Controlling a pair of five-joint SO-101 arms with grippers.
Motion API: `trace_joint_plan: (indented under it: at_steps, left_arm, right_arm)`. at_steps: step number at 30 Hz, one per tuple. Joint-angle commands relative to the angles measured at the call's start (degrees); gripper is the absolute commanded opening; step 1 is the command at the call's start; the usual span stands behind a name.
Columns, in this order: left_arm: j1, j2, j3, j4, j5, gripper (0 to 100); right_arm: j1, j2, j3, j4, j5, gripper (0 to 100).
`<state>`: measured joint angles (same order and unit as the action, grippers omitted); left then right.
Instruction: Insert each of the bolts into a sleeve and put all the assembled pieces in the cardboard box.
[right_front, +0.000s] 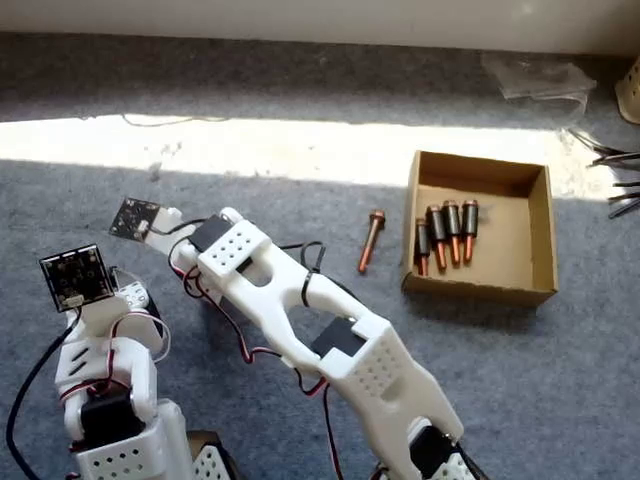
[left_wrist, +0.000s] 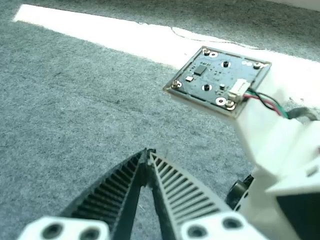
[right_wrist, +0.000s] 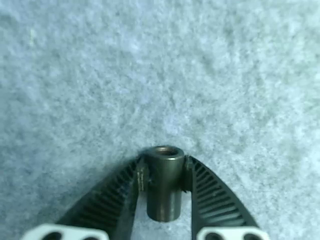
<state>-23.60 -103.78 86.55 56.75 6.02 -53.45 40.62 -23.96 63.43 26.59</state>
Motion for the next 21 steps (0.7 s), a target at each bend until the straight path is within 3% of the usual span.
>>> trace_joint_plan:
  at_steps: [1,6,13,21]
  left_arm:
    - [-0.75,-0.57,-0.22,-1.23,-0.44,2]
    - [-0.75,-0.57,-0.22,-1.23,-0.53,2]
    - [-0.75,-0.57,-0.22,-1.23,-0.53,2]
    - [-0.66,-0.57,-0.13,-1.23,-0.53,2]
  right_arm:
    - [-0.4,-0.31,-5.14,4.97,-0.62,9.0]
    - [-0.4,-0.31,-9.71,8.57,-0.7,2.1]
    - [-0.31,-0.57,-10.77,9.8,-0.7,1.4]
    - [6.11,-0.57,-10.86,9.89,-0.79,1.2]
